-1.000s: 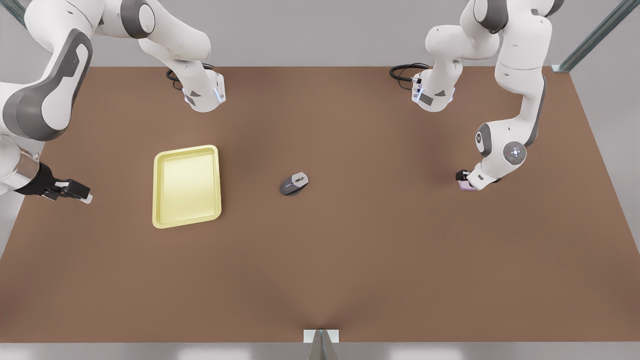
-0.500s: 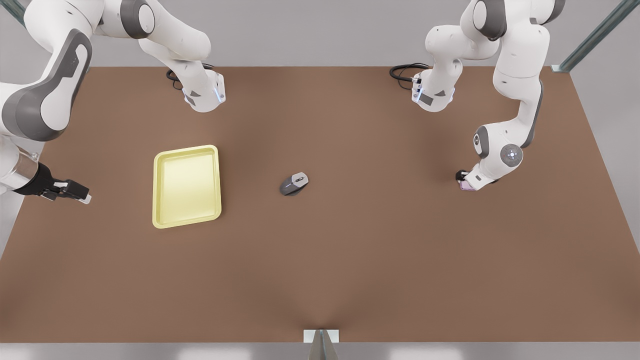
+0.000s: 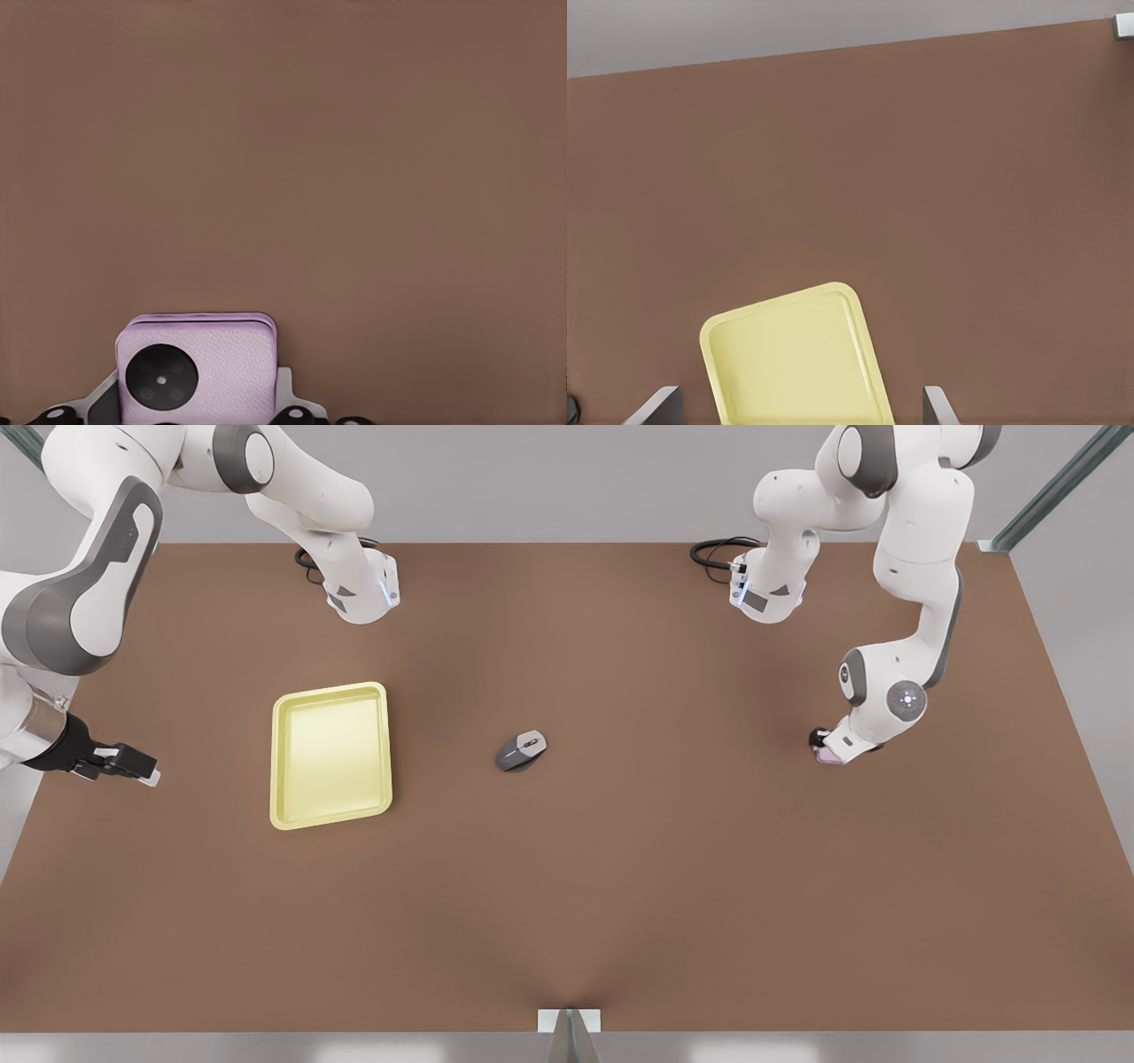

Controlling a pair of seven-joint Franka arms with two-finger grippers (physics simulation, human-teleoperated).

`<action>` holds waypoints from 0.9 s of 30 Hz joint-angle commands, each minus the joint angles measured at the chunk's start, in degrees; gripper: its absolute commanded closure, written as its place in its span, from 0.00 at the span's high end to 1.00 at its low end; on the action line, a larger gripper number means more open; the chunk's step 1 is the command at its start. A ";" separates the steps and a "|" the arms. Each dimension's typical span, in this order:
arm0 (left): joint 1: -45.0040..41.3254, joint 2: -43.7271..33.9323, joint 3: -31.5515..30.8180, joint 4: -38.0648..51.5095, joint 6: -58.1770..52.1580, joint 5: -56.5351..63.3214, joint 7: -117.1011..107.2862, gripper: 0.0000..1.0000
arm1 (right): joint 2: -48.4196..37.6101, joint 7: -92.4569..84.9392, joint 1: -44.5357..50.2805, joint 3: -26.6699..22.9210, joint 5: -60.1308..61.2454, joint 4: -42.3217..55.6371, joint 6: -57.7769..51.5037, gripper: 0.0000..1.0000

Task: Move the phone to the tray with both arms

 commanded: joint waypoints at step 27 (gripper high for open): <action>-39.89 38.32 -14.33 76.24 -32.67 -6.50 -71.97 0.80 | -0.08 0.09 0.00 0.00 0.04 0.03 0.07 1.00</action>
